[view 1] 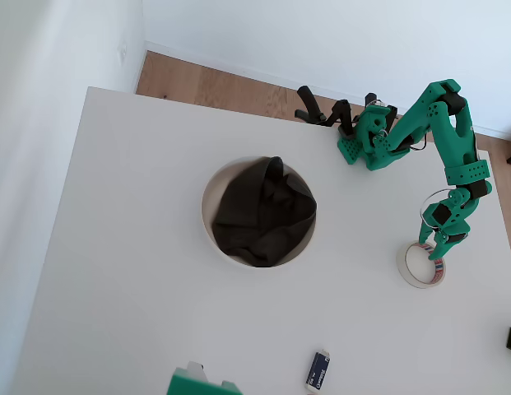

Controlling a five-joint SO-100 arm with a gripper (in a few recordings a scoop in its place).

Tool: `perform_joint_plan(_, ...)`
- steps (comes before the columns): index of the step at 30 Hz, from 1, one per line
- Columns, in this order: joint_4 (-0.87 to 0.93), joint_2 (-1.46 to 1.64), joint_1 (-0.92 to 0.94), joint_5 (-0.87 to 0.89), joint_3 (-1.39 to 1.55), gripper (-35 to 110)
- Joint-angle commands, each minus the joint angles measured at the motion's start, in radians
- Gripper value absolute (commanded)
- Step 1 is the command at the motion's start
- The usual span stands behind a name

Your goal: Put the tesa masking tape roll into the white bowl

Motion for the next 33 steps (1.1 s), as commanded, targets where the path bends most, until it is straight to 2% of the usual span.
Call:
perform_joint_plan(1,0.021,0.063,-0.023,0.032,-0.069,16)
perform_joint_plan(33,0.035,-0.097,-0.120,0.153,-0.067,15)
